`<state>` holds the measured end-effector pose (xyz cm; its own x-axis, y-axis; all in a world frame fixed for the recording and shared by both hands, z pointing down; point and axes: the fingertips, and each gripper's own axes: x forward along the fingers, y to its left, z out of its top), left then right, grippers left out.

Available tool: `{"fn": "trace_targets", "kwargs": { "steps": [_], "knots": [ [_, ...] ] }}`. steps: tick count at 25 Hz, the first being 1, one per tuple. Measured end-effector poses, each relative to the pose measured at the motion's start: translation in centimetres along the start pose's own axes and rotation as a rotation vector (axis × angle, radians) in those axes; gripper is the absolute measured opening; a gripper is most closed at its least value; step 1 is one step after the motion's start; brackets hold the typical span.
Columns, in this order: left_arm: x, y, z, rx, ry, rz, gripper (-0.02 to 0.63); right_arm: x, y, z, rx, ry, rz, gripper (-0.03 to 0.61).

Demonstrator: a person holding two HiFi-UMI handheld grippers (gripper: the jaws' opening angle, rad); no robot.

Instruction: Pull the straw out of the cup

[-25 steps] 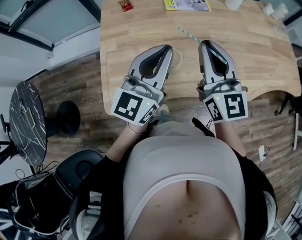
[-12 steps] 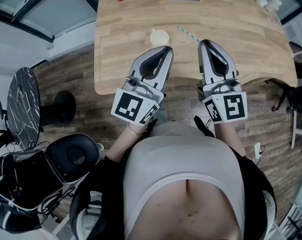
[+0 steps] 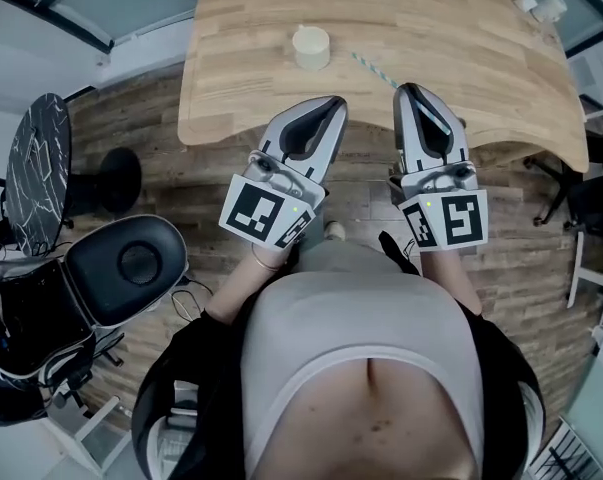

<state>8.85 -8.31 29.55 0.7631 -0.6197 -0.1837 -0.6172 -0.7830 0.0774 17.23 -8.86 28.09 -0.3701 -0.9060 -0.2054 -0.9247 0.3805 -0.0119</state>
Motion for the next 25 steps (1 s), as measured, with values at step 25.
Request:
{"fn": "trace_targets", "kwargs": {
  "steps": [25],
  "knots": [
    [-5.2,-4.3,2.1,0.024,-0.023,-0.013,0.011,-4.9,5.5,1.3,-0.006,-0.028,0.043,0.043]
  ]
}}
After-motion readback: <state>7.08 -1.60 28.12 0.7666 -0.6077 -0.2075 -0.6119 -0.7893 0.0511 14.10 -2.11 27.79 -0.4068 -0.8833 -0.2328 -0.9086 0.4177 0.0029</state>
